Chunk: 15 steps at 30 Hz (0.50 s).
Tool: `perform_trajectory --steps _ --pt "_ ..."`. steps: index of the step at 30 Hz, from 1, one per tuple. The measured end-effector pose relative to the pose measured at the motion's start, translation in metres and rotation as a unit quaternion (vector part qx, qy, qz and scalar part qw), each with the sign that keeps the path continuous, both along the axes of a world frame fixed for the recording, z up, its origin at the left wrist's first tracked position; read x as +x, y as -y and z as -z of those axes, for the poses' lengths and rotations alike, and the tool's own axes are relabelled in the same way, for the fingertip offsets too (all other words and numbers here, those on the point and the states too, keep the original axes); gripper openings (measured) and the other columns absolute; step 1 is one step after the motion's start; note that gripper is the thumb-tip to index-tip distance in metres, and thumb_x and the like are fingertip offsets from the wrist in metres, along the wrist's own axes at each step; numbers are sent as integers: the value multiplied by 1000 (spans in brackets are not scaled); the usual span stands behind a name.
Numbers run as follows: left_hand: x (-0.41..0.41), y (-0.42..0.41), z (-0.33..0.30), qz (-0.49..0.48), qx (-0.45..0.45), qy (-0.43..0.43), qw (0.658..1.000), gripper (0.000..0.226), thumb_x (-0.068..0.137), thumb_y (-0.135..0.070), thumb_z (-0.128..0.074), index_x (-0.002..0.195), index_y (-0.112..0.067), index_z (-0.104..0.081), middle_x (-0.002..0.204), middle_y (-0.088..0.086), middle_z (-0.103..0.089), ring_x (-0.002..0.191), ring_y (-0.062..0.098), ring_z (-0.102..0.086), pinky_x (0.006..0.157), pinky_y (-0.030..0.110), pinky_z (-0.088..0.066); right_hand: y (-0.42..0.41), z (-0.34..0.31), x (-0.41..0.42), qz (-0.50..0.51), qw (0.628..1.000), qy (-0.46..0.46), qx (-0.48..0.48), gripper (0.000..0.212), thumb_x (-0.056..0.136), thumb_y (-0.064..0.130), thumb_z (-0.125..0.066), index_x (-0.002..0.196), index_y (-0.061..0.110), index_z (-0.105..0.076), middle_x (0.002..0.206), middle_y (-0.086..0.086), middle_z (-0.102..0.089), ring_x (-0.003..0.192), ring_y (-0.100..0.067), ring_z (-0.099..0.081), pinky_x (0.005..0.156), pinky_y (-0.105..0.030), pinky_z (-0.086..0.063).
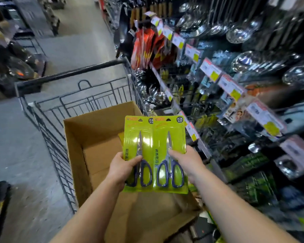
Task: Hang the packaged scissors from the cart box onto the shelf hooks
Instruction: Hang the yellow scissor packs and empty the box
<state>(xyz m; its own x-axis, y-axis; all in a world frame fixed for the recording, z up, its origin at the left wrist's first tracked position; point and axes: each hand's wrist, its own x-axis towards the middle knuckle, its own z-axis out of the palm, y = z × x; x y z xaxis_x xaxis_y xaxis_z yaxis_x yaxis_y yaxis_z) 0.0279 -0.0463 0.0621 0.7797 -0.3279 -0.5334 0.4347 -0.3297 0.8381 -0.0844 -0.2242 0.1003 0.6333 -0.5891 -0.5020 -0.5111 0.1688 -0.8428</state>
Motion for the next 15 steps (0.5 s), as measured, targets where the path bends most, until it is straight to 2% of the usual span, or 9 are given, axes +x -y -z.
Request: perform_trajectory --steps 3,5,6,8,10,11,13,15 --pt "-13 -2 -3 58 -2 5 998 42 79 -20 -82 112 -11 -59 94 7 -76 81 21 -74 80 44 -59 -15 -1 -30 62 998 0 -18 17 86 23 -74 101 20 -68 101 -1 -73 92 -18 -69 87 -38 -55" --pt "-24 1 -4 102 4 0 995 51 75 -28 -85 116 -13 -60 97 5 -76 86 24 -74 86 50 -58 -22 -2 -52 101 995 -3 -15 25 85 25 -75 108 17 -66 101 0 -73 92 -18 -69 88 -38 -55" --pt "-31 3 -6 120 6 3 993 49 75 -29 -85 115 -14 -61 97 5 -76 87 23 -73 87 49 -57 -25 -3 -64 120 993 -5 -19 25 85 25 -75 108 17 -66 100 1 -73 92 -18 -69 88 -39 -55" --pt "-46 10 -9 157 5 9 988 49 75 -31 -85 113 -13 -61 97 4 -75 88 22 -72 88 44 -56 -28 -5 -90 157 987 1 -23 17 86 23 -74 101 19 -67 97 3 -73 90 -16 -69 88 -39 -55" --pt "-64 21 -7 196 16 15 980 69 64 -43 -88 119 -12 -61 104 5 -74 93 24 -71 88 47 -57 -29 -7 -119 198 980 -2 -29 10 87 21 -74 92 22 -66 93 4 -72 89 -17 -68 88 -40 -54" --pt "-74 27 -5 222 22 16 975 69 62 -45 -88 118 -12 -63 104 5 -74 94 25 -71 87 48 -57 -31 -8 -135 218 975 -9 -28 11 86 23 -74 93 22 -65 94 3 -72 90 -18 -69 89 -42 -54" --pt "-97 38 -6 267 25 25 963 45 72 -35 -86 107 -13 -68 97 3 -76 89 21 -72 84 43 -58 -34 -7 -168 260 965 -15 -30 21 84 27 -75 101 20 -65 97 1 -73 93 -21 -69 90 -45 -55" --pt "-125 49 -12 306 31 44 950 31 78 -33 -83 101 -16 -70 93 1 -76 84 17 -72 74 33 -58 -41 -9 -204 297 954 -18 -40 23 84 29 -75 103 19 -66 98 1 -72 92 -20 -68 89 -42 -55"
